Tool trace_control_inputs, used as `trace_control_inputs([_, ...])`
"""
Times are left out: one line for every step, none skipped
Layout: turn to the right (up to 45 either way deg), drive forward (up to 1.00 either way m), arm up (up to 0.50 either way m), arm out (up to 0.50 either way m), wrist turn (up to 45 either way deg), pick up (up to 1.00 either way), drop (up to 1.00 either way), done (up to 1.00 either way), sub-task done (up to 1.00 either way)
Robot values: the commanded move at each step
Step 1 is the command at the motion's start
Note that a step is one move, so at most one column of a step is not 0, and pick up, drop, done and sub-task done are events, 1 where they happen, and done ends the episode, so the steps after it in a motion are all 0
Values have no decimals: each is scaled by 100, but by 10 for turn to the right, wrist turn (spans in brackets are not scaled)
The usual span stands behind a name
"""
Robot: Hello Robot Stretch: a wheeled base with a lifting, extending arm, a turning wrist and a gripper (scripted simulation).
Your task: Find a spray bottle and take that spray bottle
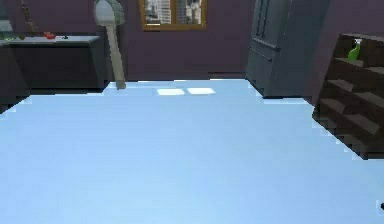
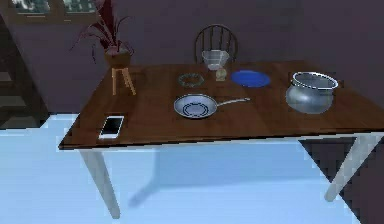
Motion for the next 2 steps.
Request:
trace_control_inputs([0, 75, 0, 0, 0, 0, 0, 0, 0])
trace_control_inputs([450, 0, 0, 0, 0, 0, 0, 0, 0])
